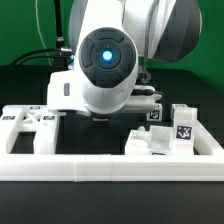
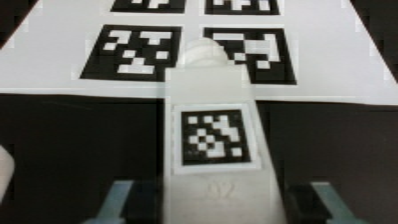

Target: Assemble chair

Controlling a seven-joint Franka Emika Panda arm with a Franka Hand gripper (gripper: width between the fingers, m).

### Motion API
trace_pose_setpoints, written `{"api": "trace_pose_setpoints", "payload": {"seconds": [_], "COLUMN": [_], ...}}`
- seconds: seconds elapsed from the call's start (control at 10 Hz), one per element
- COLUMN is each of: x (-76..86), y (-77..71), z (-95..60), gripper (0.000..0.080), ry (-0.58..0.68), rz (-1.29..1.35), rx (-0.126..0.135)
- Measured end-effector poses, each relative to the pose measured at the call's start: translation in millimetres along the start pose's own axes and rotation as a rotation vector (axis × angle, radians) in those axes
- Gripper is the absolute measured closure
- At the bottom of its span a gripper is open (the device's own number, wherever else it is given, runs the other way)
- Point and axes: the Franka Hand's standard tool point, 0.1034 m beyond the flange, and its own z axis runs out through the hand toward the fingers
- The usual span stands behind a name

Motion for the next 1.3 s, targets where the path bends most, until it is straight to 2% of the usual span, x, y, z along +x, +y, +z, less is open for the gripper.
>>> {"api": "trace_pose_setpoints", "payload": {"seconds": [0.2, 0.3, 0.5, 0.6, 0.9, 1.0, 1.2, 1.3], "x": [-1.3, -8.5, -36.5, -42.3, -35.8, -28.7, -36.3, -36.3], "y": [-2.1, -4.2, -12.4, -12.4, -11.1, -12.1, -16.6, -19.1], "z": [-7.1, -15.1, -53.2, -61.6, -63.8, -71.5, -95.6, -116.0], "gripper": [0.0514, 0.0514, 0.0514, 0.0514, 0.0512, 0.0512, 0.0512, 0.0512], "ry": [0.009, -0.001, -0.002, 0.013, 0.056, 0.133, 0.246, 0.333], "rz": [-0.004, -0.005, 0.017, 0.017, 0.017, 0.013, 0.002, -0.008], "rx": [0.000, 0.003, 0.014, 0.000, -0.002, -0.001, 0.008, 0.000]}}
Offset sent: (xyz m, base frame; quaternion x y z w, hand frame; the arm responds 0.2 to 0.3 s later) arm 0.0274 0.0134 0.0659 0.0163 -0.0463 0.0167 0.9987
